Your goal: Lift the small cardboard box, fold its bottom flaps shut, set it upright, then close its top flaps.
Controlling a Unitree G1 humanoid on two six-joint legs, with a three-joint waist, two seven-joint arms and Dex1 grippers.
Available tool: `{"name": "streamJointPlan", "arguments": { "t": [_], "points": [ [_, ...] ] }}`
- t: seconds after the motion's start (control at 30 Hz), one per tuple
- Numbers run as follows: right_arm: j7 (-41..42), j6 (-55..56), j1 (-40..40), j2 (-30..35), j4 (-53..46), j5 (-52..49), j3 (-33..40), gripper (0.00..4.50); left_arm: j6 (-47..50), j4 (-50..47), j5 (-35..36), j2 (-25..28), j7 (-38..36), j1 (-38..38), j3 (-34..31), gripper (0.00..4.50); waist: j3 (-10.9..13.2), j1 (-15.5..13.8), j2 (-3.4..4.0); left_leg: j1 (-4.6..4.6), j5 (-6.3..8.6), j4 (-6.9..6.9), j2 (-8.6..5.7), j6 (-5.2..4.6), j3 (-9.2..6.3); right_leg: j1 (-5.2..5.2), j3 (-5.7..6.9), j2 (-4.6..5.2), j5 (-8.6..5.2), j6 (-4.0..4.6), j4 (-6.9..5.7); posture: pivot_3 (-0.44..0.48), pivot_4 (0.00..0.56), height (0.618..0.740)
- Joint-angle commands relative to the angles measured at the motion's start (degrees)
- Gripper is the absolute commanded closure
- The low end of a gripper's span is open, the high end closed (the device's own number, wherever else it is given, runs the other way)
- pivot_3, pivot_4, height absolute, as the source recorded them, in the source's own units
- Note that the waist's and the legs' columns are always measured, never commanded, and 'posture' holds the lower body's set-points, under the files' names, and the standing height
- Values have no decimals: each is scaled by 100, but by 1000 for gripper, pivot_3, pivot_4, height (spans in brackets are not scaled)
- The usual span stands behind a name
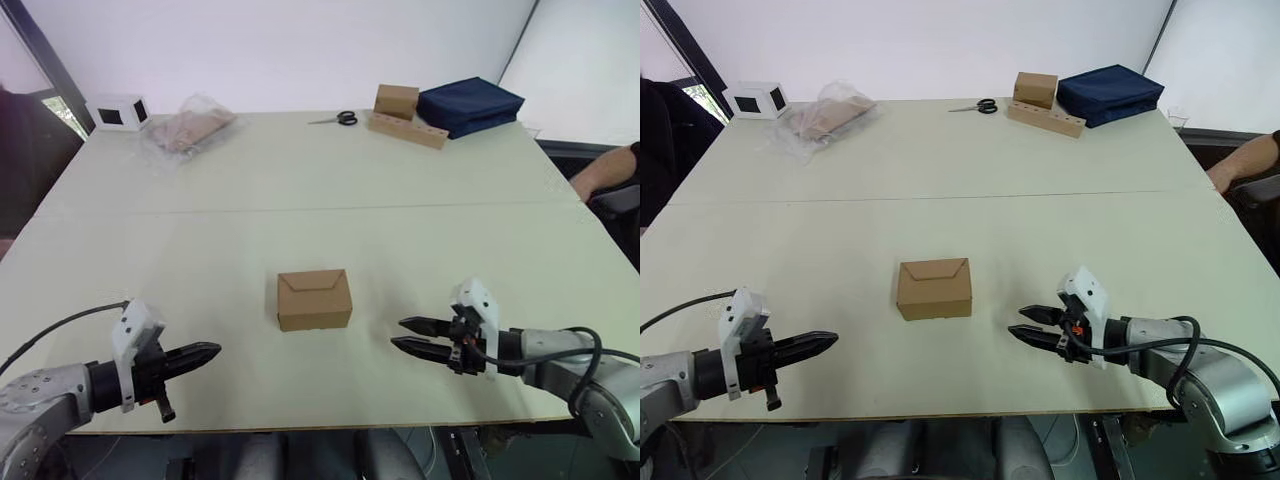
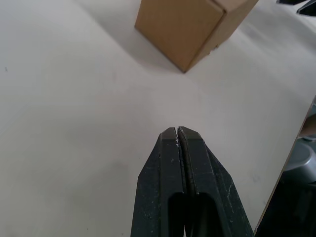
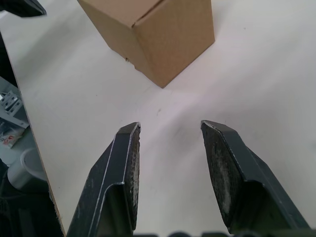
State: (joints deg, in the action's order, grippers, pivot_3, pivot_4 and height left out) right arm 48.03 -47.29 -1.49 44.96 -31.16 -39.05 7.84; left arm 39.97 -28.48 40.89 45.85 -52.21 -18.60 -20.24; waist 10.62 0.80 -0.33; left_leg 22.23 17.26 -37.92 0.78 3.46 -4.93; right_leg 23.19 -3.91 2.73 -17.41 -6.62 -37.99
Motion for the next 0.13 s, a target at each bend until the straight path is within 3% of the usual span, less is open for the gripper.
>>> {"name": "streamJointPlan", "arguments": {
  "t": [0.03,0.13],
  "points": [
    [33,117,56,80,-80,-51,140,2536,-137,31,-41,-56,37,207,91,4500,0,-2,-1,0,0,0,0,0,0,0,0,0,0,0,0,0,150,740],
    [60,131,110,105,-24,-14,90,2536,-146,57,-51,-90,52,231,124,4500,0,4,-1,0,0,0,0,0,0,0,0,1,0,0,1,0,150,740]
  ]
}}
